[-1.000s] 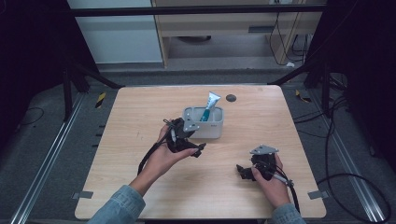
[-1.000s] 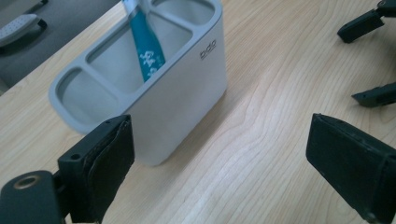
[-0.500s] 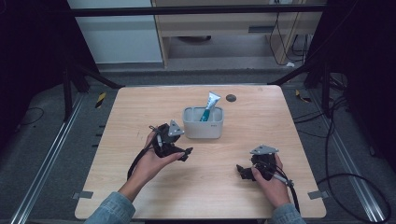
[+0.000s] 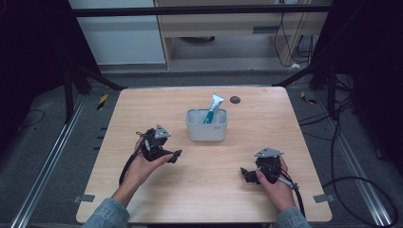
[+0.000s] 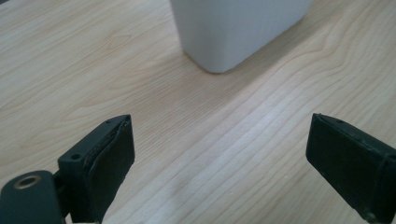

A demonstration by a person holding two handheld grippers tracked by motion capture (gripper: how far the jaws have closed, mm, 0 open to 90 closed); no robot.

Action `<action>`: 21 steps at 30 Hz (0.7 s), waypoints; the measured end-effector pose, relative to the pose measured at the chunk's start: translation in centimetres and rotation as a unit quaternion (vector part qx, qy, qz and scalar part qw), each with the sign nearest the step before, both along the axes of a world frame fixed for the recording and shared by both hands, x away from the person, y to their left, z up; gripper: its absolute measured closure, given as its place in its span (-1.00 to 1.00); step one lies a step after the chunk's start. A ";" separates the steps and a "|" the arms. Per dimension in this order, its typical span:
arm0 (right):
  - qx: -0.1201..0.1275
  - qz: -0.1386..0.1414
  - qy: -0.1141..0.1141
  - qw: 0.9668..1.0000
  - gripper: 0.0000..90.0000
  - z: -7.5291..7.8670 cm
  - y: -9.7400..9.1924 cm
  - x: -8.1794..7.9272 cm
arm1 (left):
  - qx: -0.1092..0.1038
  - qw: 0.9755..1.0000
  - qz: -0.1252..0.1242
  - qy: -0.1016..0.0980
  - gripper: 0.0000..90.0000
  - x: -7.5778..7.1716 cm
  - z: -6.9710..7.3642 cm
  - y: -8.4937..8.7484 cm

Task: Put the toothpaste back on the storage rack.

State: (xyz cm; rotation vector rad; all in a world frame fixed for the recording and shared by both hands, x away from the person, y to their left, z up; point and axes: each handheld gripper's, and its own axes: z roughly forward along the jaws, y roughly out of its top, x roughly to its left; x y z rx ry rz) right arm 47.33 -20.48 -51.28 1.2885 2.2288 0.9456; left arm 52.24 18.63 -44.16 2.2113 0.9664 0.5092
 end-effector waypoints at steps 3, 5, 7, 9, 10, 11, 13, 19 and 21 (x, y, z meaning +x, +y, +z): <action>0.000 0.000 0.000 1.000 -0.99 0.0 0.0 0.0 | -0.003 1.000 0.014 0.007 -0.83 0.3 -0.6 1.0; 0.000 0.000 0.000 1.000 -0.99 0.0 0.0 0.0 | -0.002 1.000 0.023 0.009 -0.83 0.5 -1.1 1.7; -0.001 0.000 0.000 1.000 -0.99 0.0 0.0 0.0 | 0.003 0.999 0.031 0.011 -0.83 0.7 -1.6 2.3; -0.001 0.000 0.000 1.000 -0.99 0.0 0.0 0.0 | 0.001 0.999 0.041 0.013 -0.83 0.9 -2.1 3.1; 0.000 0.000 0.000 1.000 -0.99 0.0 0.0 0.0 | 0.000 0.999 0.047 0.014 -0.83 1.0 -2.3 3.5; 0.000 0.000 0.000 1.000 -0.99 0.0 0.0 0.0 | -0.003 0.998 0.054 0.014 -0.83 1.0 -2.5 3.8; 0.000 0.000 0.000 1.000 -0.99 0.0 0.0 0.0 | -0.005 0.998 0.063 0.014 -0.83 1.1 -2.7 4.6; 0.000 0.000 0.000 1.000 -0.99 0.0 0.0 0.0 | -0.008 0.997 0.075 0.016 -0.82 1.1 -3.0 6.1; 0.000 0.000 0.000 1.000 -0.99 0.0 0.0 0.0 | -0.009 0.997 0.081 0.018 -0.82 1.3 -3.1 6.7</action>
